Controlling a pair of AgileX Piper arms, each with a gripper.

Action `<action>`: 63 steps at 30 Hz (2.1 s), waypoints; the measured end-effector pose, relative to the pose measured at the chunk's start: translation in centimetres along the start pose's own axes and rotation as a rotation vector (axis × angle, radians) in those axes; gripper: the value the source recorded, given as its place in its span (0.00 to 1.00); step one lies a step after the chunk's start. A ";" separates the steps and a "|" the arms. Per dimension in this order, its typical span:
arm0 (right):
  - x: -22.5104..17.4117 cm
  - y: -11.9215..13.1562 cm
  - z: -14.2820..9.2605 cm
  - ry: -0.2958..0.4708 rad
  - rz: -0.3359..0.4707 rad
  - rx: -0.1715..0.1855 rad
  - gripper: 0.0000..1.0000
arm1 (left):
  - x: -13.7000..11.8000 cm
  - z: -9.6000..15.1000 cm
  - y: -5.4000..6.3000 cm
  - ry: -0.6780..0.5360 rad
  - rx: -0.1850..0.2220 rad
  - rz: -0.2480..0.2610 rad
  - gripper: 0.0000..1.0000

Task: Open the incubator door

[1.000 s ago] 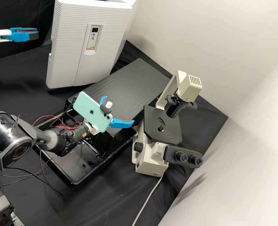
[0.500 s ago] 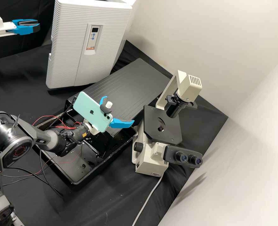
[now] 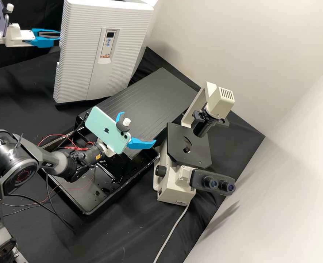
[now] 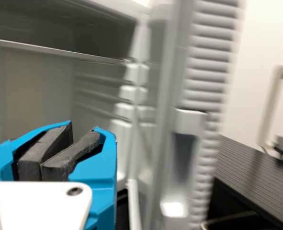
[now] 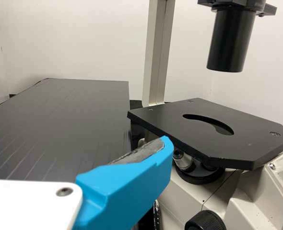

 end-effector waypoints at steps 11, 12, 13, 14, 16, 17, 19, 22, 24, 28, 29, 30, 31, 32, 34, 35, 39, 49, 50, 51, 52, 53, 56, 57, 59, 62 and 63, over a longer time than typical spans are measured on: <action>0.0 0.0 0.0 0.000 0.000 0.000 1.00 | 1.2 2.4 -0.8 -0.127 0.046 -0.079 0.00; 0.0 0.0 0.0 0.000 0.000 0.000 1.00 | 1.3 2.6 -0.8 -0.137 0.050 -0.083 0.00; 0.0 0.0 0.0 0.000 0.000 0.000 1.00 | 1.4 2.8 -0.8 -0.149 0.055 -0.085 0.00; 0.0 0.0 0.0 0.000 0.000 0.000 1.00 | 1.4 2.9 -0.8 -0.159 0.052 -0.086 0.00; 0.0 0.0 0.0 0.000 0.000 0.000 1.00 | 1.7 3.3 -0.6 -0.185 0.056 -0.081 0.00; 0.0 0.0 0.0 0.000 0.000 0.000 1.00 | 1.7 3.5 -0.5 -0.198 0.062 -0.080 0.00; 0.0 0.0 0.0 0.000 0.000 0.000 1.00 | 2.0 3.8 -0.4 -0.214 0.071 -0.080 0.00; 0.0 0.0 0.0 0.000 0.000 0.000 1.00 | 2.4 4.2 0.0 -0.241 0.077 -0.082 0.00; 0.0 0.0 0.0 0.000 0.000 0.000 1.00 | 2.9 4.7 0.3 -0.276 0.065 -0.075 0.00; 0.0 0.0 0.0 0.000 0.000 0.000 1.00 | 3.6 5.9 0.6 -0.337 0.060 -0.059 0.00; 0.0 0.0 0.0 0.000 0.000 0.000 1.00 | 3.6 6.0 0.6 -0.343 0.062 -0.061 0.00; 0.0 0.0 0.0 0.000 0.000 0.000 1.00 | 3.7 6.2 0.5 -0.348 0.060 -0.064 0.00; 0.0 0.0 0.0 0.000 0.000 0.000 1.00 | 3.7 6.2 0.5 -0.349 0.062 -0.065 0.00; 0.0 0.0 0.0 0.000 0.000 0.000 1.00 | 3.7 6.2 0.4 -0.350 0.062 -0.067 0.00; 0.0 0.0 0.0 0.000 0.000 0.000 1.00 | 3.8 6.2 0.2 -0.353 0.061 -0.073 0.00; 0.0 0.0 0.0 0.000 0.000 0.000 1.00 | 3.8 6.2 0.2 -0.353 0.059 -0.075 0.00; 0.0 0.0 0.0 0.000 0.000 0.000 1.00 | 3.9 6.0 -0.1 -0.347 0.052 -0.083 0.00; 0.0 0.0 0.0 0.000 0.000 0.000 1.00 | 1.5 5.5 1.0 -0.135 0.157 0.044 1.00; 0.0 0.0 0.0 0.000 0.000 0.000 1.00 | 0.9 5.2 1.2 -0.064 0.180 0.070 1.00; 0.0 0.0 0.0 0.000 0.000 0.000 1.00 | 0.5 5.1 1.4 -0.019 0.210 0.084 1.00; 0.0 0.0 0.0 0.000 0.000 0.000 1.00 | 0.2 4.9 1.6 0.021 0.221 0.097 1.00; 0.0 0.0 0.0 0.000 0.000 0.000 1.00 | -0.2 4.7 1.7 0.069 0.226 0.107 1.00; 0.0 0.0 0.0 0.000 0.000 0.000 1.00 | -1.3 4.0 2.0 0.184 0.223 0.122 1.00; 0.0 0.0 0.0 0.000 0.000 0.000 1.00 | -1.7 3.7 2.0 0.221 0.217 0.121 1.00; 0.0 0.0 0.0 0.000 0.000 0.000 1.00 | -2.4 3.2 1.8 0.284 0.207 0.118 1.00; 0.0 0.0 0.0 0.000 0.000 0.000 1.00 | -3.2 2.3 1.5 0.359 0.180 0.110 1.00; 0.0 0.0 0.0 0.000 0.000 0.000 1.00 | -3.4 2.1 1.2 0.378 0.175 0.103 1.00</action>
